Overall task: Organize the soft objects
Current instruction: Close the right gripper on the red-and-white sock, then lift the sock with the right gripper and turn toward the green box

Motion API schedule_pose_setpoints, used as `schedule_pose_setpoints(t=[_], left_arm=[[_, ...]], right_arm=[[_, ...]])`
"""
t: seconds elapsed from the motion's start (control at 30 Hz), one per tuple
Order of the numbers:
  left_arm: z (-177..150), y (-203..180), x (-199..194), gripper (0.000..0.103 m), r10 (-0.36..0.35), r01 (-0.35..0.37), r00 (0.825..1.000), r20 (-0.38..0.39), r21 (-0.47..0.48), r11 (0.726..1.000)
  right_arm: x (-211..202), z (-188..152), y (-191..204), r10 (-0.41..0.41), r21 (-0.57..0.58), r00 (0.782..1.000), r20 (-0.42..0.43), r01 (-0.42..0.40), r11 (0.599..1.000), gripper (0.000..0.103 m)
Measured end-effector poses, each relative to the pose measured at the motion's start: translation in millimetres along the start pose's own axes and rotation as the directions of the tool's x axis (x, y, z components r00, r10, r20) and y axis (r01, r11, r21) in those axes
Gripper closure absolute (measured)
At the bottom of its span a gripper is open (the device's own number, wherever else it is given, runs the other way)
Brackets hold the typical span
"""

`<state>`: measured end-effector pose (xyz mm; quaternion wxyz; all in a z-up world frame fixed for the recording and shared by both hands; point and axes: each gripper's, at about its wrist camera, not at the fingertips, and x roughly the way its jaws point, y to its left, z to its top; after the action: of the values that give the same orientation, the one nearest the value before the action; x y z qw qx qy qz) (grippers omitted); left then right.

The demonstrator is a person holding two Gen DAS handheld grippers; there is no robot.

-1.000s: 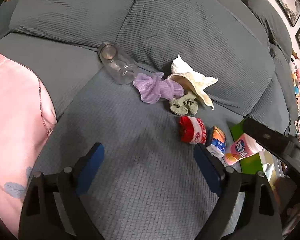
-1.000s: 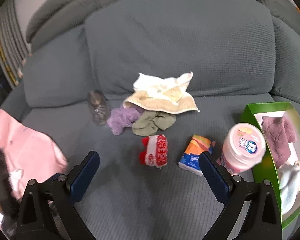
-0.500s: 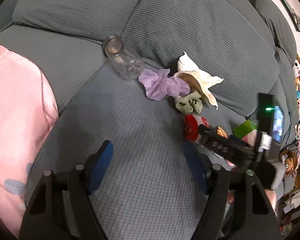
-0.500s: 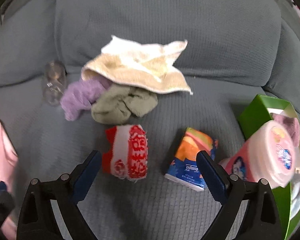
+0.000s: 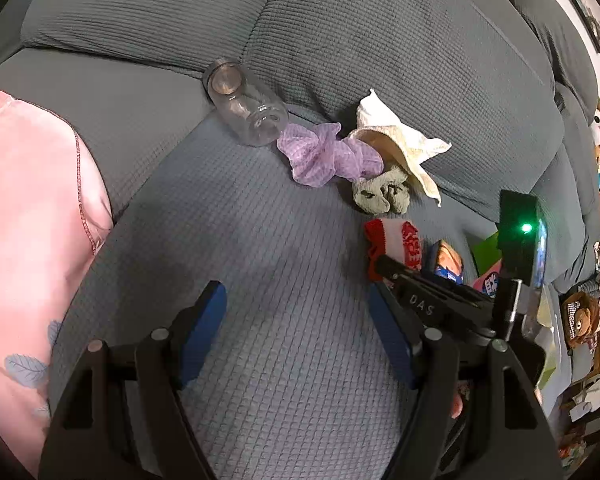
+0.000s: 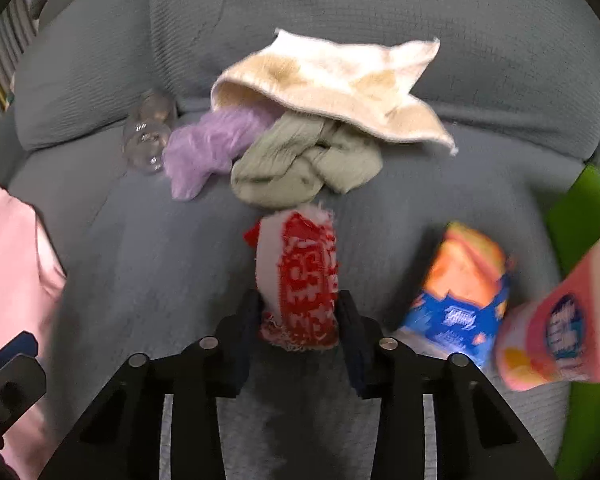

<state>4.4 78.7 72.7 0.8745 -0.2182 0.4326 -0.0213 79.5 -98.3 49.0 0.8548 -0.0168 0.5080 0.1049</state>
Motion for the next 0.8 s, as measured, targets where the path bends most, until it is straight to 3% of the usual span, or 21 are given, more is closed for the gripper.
schedule_pose_setpoints(t=[0.17, 0.37, 0.7, 0.8], left_arm=[[0, 1, 0, 0.031, -0.004, 0.004, 1.000, 0.000, -0.003, 1.000], [1, 7, 0, 0.031, 0.005, -0.005, 1.000, -0.002, -0.026, 1.000], [-2, 5, 4, 0.031, 0.007, -0.008, 1.000, -0.019, -0.025, 1.000], [-4, 5, 6, 0.031, 0.016, -0.017, 0.999, -0.028, -0.023, 1.000]], right_arm=[[-13, -4, 6, -0.002, -0.028, 1.000, 0.023, 0.002, 1.000, 0.071], [-41, -14, 9, 0.093, -0.015, 0.995, 0.020, -0.093, 0.996, 0.071], [-61, -56, 13, 0.279, 0.029, 0.959, -0.054, -0.278, 0.960, 0.071], [-56, -63, 12, 0.300, 0.047, 0.949, -0.095, -0.297, 0.954, 0.071]])
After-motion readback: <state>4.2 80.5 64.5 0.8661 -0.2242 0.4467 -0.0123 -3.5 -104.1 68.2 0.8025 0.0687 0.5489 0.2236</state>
